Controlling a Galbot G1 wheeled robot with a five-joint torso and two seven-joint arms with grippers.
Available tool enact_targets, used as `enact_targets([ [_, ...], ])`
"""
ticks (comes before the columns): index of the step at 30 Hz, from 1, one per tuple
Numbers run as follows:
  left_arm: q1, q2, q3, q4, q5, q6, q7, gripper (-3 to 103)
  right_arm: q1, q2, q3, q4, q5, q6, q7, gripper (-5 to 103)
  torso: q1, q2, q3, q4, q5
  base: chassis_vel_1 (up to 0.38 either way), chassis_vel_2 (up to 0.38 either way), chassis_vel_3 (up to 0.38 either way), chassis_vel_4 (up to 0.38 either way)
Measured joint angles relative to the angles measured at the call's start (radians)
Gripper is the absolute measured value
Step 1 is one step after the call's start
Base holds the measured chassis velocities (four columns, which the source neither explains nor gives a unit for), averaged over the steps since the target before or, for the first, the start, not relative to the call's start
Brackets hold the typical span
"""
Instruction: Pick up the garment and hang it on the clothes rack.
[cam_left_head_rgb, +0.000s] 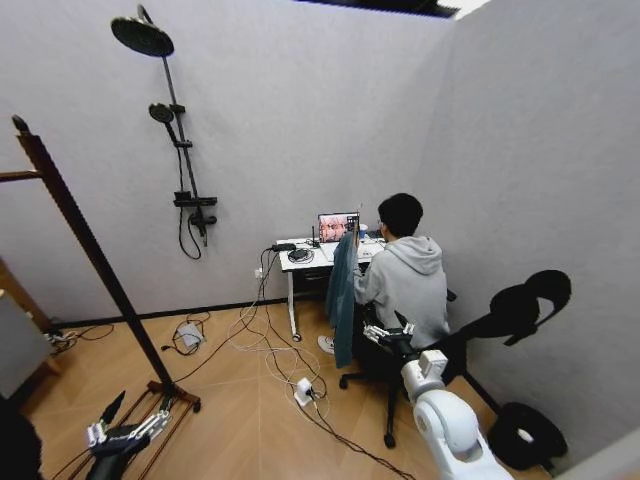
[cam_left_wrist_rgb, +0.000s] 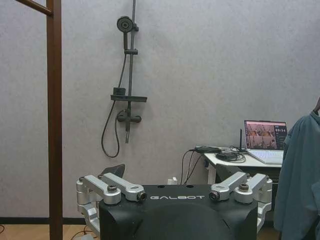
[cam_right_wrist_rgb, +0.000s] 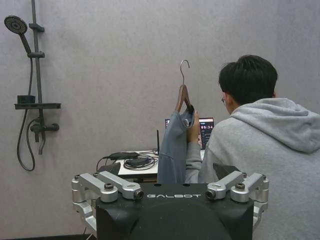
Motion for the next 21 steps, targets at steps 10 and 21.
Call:
enact_targets([
  [10, 0.0, 0.0, 0.0, 0.0, 0.0, 0.0, 0.0, 100, 0.003, 0.004, -0.017, -0.009, -0.016, 0.003, -0.001, 100, 0.0, 0.0, 0.0, 0.0, 0.0, 0.105, -0.109, -0.111, 0.106],
  [21, 0.0, 0.0, 0.0, 0.0, 0.0, 0.0, 0.0, 100, 0.007, 0.01, -0.03, -0.013, -0.03, 0.003, -0.001, 100, 0.0, 0.0, 0.0, 0.0001, 0.0, 0.121, -0.115, -0.119, 0.123],
])
